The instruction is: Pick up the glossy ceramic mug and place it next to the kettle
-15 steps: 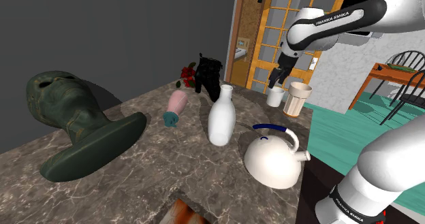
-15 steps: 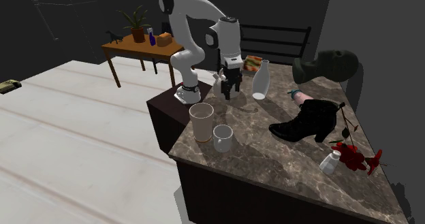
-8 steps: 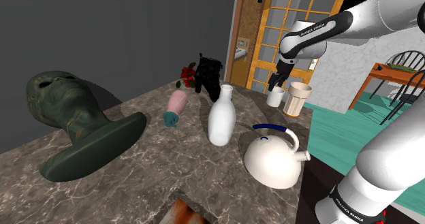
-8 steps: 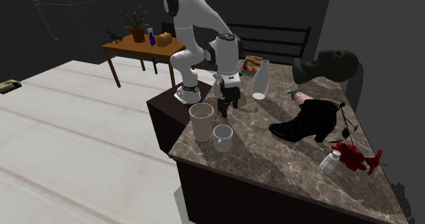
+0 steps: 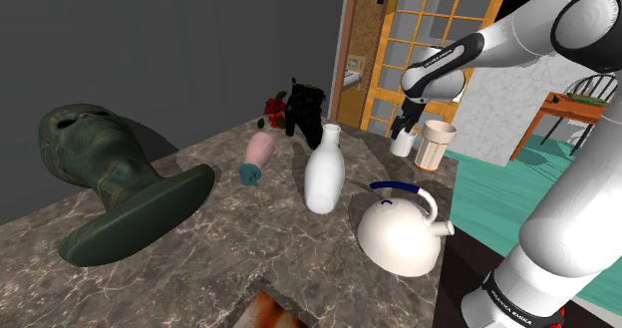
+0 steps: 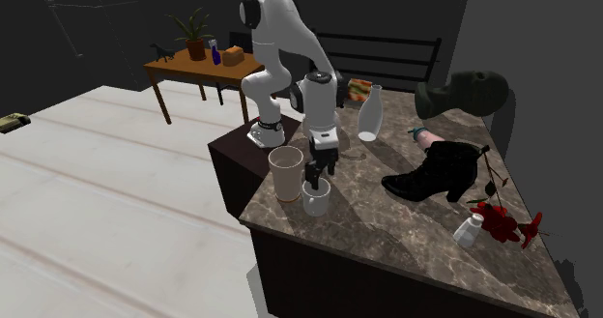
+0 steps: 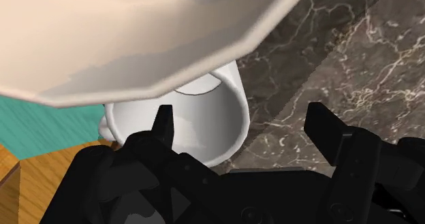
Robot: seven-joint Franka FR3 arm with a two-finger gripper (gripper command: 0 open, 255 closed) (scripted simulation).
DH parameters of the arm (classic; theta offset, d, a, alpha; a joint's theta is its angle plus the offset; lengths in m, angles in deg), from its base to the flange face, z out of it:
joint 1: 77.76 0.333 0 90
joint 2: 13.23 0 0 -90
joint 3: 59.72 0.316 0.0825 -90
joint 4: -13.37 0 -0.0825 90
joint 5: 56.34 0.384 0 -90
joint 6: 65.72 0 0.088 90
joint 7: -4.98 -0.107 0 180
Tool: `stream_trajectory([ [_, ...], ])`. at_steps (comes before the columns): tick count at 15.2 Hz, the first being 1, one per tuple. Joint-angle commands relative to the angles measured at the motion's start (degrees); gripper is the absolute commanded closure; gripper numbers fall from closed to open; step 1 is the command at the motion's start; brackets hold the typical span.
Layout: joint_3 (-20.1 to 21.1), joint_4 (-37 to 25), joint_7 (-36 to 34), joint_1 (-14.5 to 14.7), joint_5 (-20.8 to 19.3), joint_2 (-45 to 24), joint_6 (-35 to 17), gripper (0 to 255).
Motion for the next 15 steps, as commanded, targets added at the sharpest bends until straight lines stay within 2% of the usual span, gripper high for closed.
stream_trajectory([
  [1, 0.06, 0.31, 0.37, -0.06, 0.52, -1.11, -1.41, 0],
  [4, 0.2, 0.49, 0.91, -0.17, 1.3, -2.7, -3.1, 0],
  [11, 0.2, 0.49, 0.91, -0.18, 1.3, -2.7, -3.09, 0],
  [12, 0.2, 0.49, 0.91, -0.18, 1.3, -2.7, -3.09, 255],
  [15, 0.2, 0.49, 0.91, -0.18, 1.3, -2.7, -3.09, 255],
])
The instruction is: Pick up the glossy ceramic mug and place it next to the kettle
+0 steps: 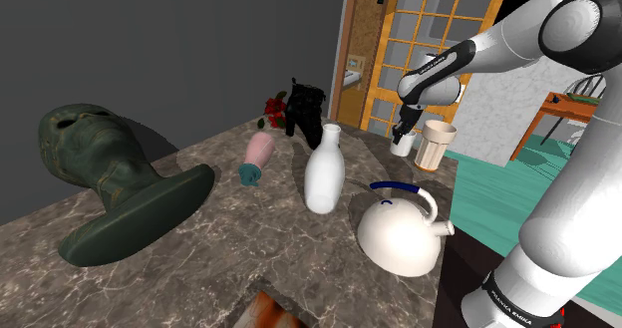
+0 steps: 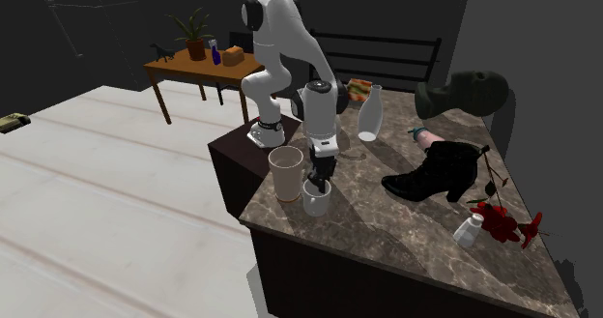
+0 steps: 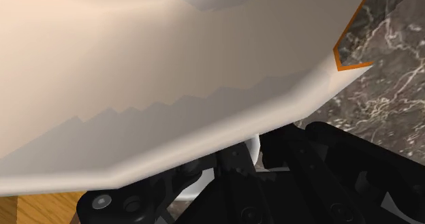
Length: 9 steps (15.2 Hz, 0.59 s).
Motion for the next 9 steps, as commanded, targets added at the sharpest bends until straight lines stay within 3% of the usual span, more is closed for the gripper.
stream_trajectory([
  [1, 0.0, 0.0, 0.0, 0.0, 0.0, 0.0, 0.0, 255],
  [9, -0.15, -0.78, -0.54, 0.12, -0.75, 1.43, 2.13, 255],
])
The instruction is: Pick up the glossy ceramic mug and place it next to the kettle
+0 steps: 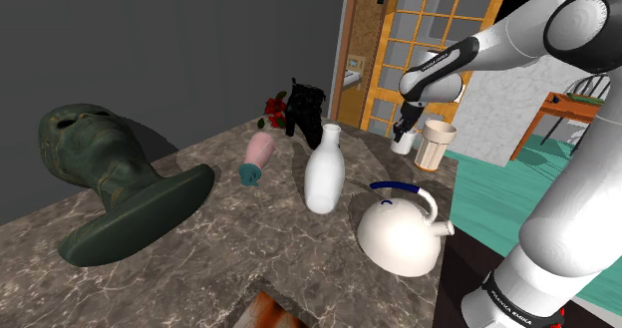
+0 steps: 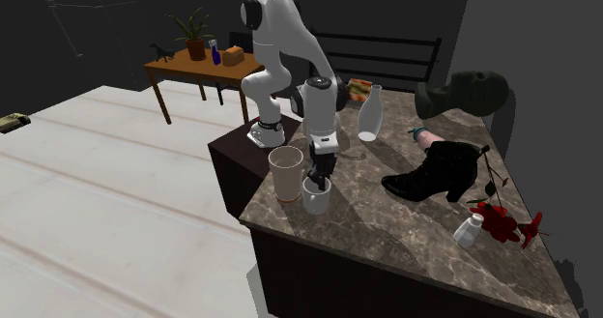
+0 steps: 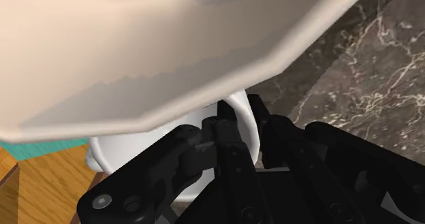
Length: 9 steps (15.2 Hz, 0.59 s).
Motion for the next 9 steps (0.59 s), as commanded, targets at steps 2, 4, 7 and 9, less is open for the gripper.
stream_trajectory([
  [2, -0.08, -1.01, -0.55, 0.13, -0.66, 1.23, 2.16, 255],
  [4, -0.13, -1.65, -0.85, 0.18, -1.07, 2.09, 3.61, 255],
  [7, -0.17, -2.7, -1.26, 0.23, -1.63, 3.28, 5.81, 255],
  [9, -0.18, -3.47, -1.5, 0.26, -1.96, 4.02, 7.28, 255],
])
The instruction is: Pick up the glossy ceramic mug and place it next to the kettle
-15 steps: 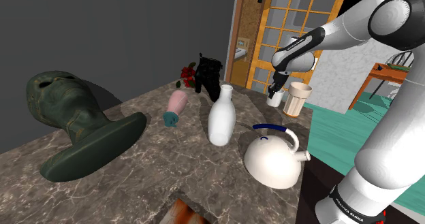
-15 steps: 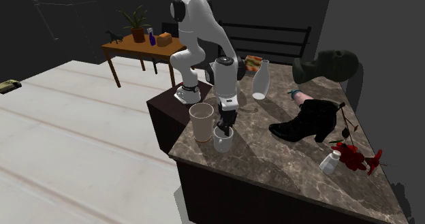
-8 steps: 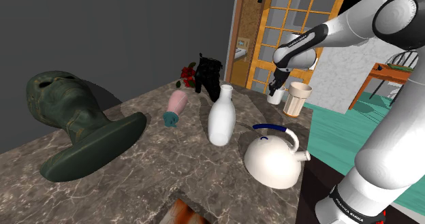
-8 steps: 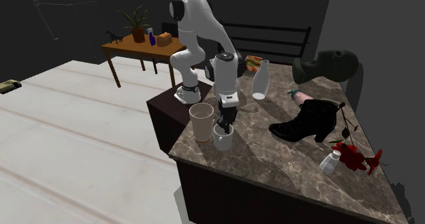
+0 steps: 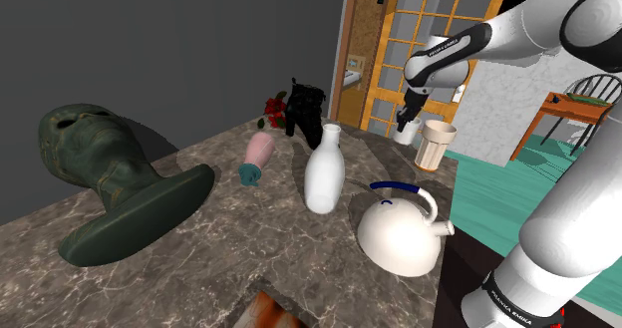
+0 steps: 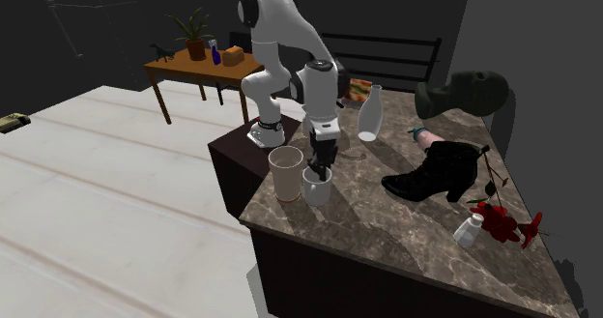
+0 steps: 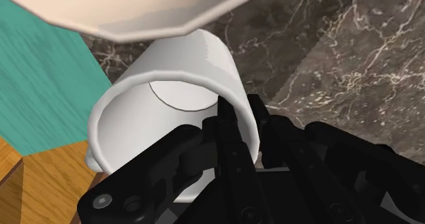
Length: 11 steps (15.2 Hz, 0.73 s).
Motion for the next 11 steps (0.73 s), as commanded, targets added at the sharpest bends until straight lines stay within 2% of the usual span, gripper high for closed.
stream_trajectory([
  [1, 0.03, -0.82, -0.42, 0.1, -0.44, 0.92, 1.7, 255],
  [11, 0.1, -5.51, -1.27, 0.2, -1.59, 3.78, 9.13, 255],
])
